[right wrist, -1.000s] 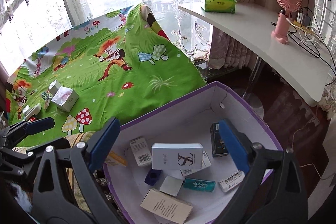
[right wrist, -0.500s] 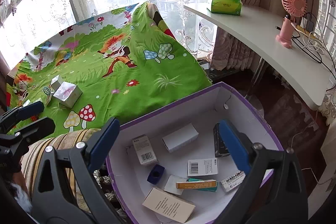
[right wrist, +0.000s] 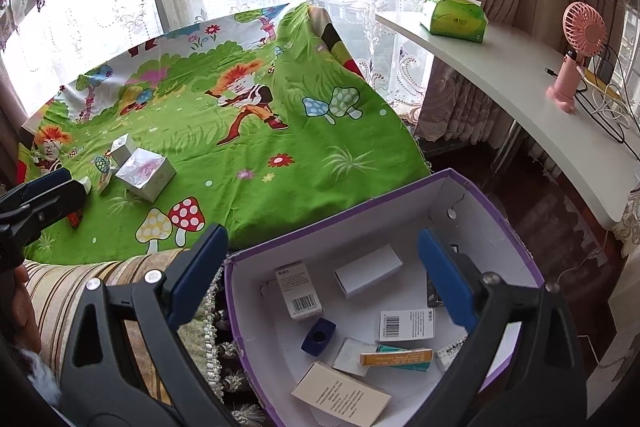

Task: Organize rigid objects
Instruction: 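Move both open tools back toward the remaining items on the bed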

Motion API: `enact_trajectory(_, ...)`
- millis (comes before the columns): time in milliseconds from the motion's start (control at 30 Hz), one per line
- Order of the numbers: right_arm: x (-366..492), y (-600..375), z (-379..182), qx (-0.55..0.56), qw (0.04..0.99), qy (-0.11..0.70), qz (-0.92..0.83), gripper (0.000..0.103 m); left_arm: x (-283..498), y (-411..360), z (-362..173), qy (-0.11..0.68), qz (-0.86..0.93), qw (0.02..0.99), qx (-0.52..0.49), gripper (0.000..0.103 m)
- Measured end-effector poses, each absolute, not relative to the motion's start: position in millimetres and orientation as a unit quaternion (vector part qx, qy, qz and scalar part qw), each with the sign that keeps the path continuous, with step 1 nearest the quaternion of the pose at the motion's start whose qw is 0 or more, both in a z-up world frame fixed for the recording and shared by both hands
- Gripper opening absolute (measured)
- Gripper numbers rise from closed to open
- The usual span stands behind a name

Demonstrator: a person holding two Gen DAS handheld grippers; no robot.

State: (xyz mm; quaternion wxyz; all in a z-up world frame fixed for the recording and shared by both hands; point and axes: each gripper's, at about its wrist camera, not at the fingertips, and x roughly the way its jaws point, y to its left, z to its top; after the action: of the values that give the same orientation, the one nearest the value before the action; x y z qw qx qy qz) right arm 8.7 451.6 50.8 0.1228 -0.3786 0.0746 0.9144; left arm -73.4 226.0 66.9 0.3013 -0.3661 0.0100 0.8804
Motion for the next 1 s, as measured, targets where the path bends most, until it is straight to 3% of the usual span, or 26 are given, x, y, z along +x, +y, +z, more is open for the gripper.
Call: enact_trajectory(1000,-99,300,54,-0.407,-0.03,0.002,0.913,0.097,-181,22,56,-0.088,0.911,0.099,-0.392,0.087)
